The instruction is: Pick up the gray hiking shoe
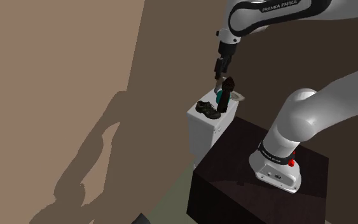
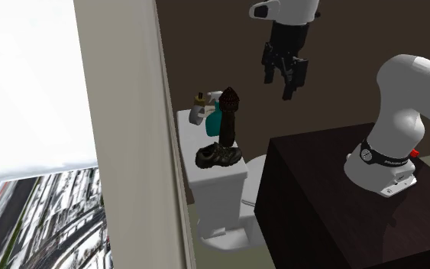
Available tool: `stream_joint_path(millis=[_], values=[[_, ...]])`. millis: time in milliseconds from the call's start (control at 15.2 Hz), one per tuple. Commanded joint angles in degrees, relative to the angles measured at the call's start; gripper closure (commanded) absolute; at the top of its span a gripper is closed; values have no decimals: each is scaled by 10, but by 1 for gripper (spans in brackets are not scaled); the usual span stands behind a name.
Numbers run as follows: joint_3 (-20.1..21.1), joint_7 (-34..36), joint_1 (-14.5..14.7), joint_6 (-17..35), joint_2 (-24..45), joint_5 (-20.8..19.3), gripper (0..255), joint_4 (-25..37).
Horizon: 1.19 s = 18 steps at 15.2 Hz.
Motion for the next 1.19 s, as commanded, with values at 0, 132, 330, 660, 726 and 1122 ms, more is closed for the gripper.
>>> stream_joint_path(millis=[0,132,330,660,726,1122], values=[[-25,-29,-1,35,31,-1,0,-7],[-51,-60,0,67,68,3,0,-5],[-89,-110,5,112,130,17,0,4],[-147,-212,21,177,250,76,0,37],[-156,-236,23,187,276,95,0,46],[-174,-392,11,220,446,233,0,122]])
